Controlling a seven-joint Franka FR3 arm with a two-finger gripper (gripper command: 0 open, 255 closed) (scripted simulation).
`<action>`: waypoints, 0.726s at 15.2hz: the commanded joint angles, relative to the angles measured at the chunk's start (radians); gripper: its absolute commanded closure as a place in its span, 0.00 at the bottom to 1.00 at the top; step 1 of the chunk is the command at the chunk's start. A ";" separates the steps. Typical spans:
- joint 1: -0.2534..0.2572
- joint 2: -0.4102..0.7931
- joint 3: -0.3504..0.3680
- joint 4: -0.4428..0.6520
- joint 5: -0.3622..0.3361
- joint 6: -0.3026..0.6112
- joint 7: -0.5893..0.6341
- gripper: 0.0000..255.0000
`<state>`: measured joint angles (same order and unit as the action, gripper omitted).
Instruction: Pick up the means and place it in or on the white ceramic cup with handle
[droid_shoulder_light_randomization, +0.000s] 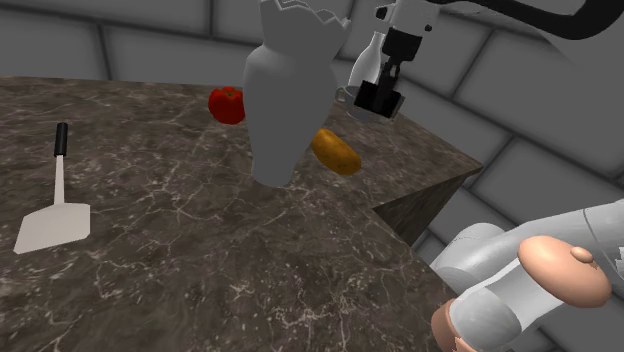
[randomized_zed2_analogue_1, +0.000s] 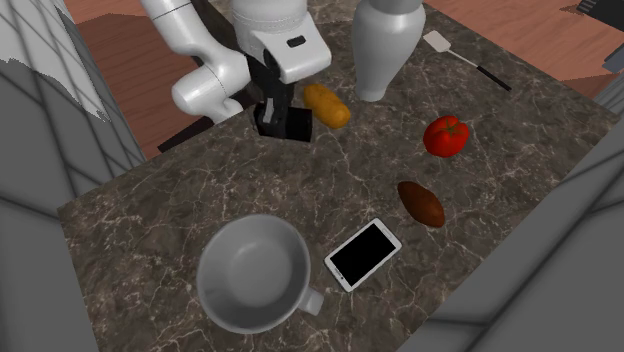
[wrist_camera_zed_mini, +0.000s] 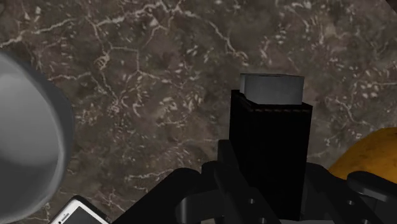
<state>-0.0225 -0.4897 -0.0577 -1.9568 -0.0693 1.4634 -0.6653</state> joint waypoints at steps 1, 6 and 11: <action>0.000 0.009 0.000 0.037 0.000 -0.028 -0.002 1.00; 0.001 0.039 0.001 0.134 0.002 -0.094 -0.005 1.00; -0.019 0.151 -0.058 0.242 -0.013 -0.086 -0.086 1.00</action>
<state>-0.0358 -0.3556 -0.1006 -1.7304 -0.0779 1.3745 -0.7293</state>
